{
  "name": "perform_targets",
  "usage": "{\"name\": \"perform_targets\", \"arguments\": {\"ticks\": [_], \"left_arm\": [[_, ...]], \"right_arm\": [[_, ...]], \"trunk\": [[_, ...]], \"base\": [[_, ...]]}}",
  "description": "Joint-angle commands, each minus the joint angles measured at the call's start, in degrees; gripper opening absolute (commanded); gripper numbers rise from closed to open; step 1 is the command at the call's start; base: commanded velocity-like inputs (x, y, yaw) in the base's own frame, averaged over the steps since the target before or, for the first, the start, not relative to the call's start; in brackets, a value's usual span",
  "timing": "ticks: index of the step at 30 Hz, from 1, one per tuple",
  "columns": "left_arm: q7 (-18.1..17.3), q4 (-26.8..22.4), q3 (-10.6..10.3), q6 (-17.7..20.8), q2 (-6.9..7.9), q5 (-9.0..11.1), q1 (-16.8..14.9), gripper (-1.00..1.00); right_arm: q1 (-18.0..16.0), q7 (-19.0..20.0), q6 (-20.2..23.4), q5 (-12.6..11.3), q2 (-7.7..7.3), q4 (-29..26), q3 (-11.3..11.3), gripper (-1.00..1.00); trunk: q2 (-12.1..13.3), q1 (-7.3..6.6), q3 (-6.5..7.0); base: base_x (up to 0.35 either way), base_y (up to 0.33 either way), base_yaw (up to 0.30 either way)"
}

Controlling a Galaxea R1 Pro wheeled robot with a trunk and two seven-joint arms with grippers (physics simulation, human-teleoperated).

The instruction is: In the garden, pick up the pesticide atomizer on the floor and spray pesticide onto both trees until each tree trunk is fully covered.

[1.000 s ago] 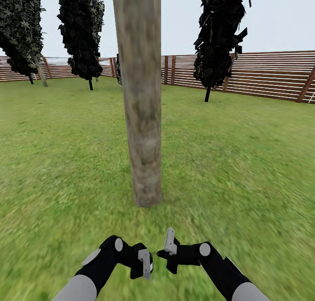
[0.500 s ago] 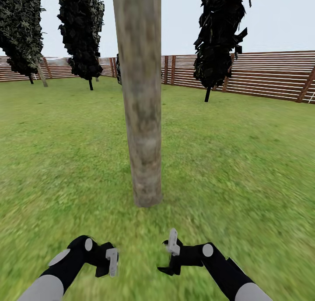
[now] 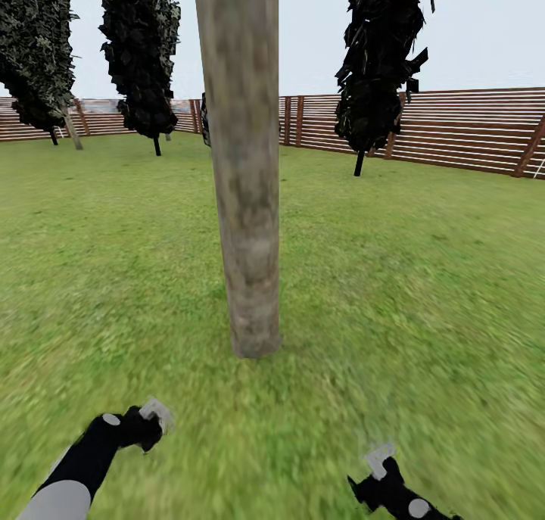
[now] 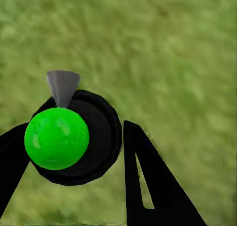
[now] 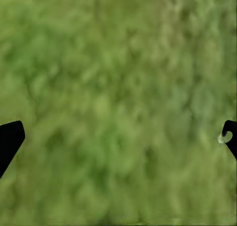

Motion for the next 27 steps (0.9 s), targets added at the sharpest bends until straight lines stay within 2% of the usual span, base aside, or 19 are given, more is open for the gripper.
{"name": "perform_targets", "arguments": {"ticks": [1,4,5,6,7,8,9,12,13,14,15,17,20,24,27], "left_arm": [[4.2,0.0,0.3,2.7,-0.59,2.5,0.0,-1.00],[9.9,0.2,0.2,6.9,-2.40,6.8,0.0,-1.00],[11.7,0.3,-0.1,10.3,-4.27,8.2,0.0,-1.00],[12.0,0.2,-0.1,11.7,-4.99,8.4,-0.2,-1.00],[12.3,0.0,-0.2,14.5,-6.54,8.7,-0.6,-1.00],[12.4,-0.2,-0.2,16.4,-8.10,8.8,-1.1,-1.00],[12.5,-0.2,-0.2,16.9,-8.97,8.8,-1.5,-1.00],[12.5,-0.4,-0.2,17.6,-10.71,8.8,-2.6,-1.00],[12.6,-0.5,-0.2,17.9,-11.78,9.0,-3.0,-1.00],[12.6,-0.5,-0.2,17.9,-12.47,9.0,-3.1,-1.00],[12.6,-0.6,-0.3,17.9,-12.93,9.1,-3.2,-1.00],[12.6,-0.8,-0.1,18.0,-13.09,9.6,-3.6,-1.00],[12.6,-0.9,-0.1,19.1,-13.10,12.0,-4.0,-1.00],[12.6,-1.1,-0.2,20.1,-12.90,12.6,-4.1,-1.00],[12.6,-2.8,-0.1,20.2,-13.05,12.8,-4.0,-1.00]], "right_arm": [[0.1,-2.5,-1.2,-3.4,-0.23,0.6,0.1,1.00],[0.3,-5.4,-5.5,-8.5,-2.05,1.5,0.1,1.00],[0.6,-6.1,-8.2,-11.9,-3.15,2.8,0.1,1.00],[0.6,-6.2,-8.8,-13.0,-3.35,3.3,0.1,1.00],[0.7,-6.3,-9.5,-14.2,-3.52,3.9,0.2,1.00],[1.0,-6.4,-10.0,-14.8,-3.51,4.1,0.2,1.00],[1.3,-6.4,-10.3,-15.0,-3.48,4.2,0.2,1.00],[1.7,-6.5,-10.7,-15.2,-3.41,4.2,0.1,1.00],[1.7,-6.7,-10.8,-15.3,-3.33,4.2,0.0,1.00],[1.8,-7.6,-10.8,-15.4,-3.23,4.2,-1.1,1.00],[1.8,-10.1,-10.8,-15.3,-2.84,4.3,-3.3,1.00],[2.0,-12.9,-10.8,-15.3,-2.29,4.3,-4.9,1.00],[2.6,-14.0,-10.8,-15.2,-2.00,4.4,-5.6,1.00],[3.2,-14.1,-10.8,-15.2,-1.86,4.4,-5.7,1.00],[3.3,-14.2,-10.8,-15.2,-1.85,4.3,-5.6,1.00]], "trunk": [[0.0,0.00,0.00],[0.0,0.00,0.00],[0.0,0.00,0.00],[0.0,0.00,0.00],[0.0,0.00,0.00],[0.0,0.00,0.00],[0.0,0.00,0.00],[0.0,0.00,0.00],[0.0,0.00,0.00],[0.0,0.00,0.00],[0.0,0.00,0.00],[0.0,0.00,0.00],[0.0,0.00,0.00],[0.0,0.00,0.00],[0.0,0.00,0.00]], "base": [[0.000,0.000,0.000],[0.000,0.000,0.000],[0.000,0.000,0.000],[0.000,0.000,0.000],[0.000,0.000,0.000],[0.000,0.000,0.000],[0.000,0.000,0.000],[0.000,0.000,0.000],[0.000,0.000,0.000],[0.000,0.000,0.000],[0.115,0.000,0.000],[0.245,0.000,0.000],[0.310,-0.013,0.000],[0.294,-0.128,0.000],[-0.001,-0.005,0.000]]}}
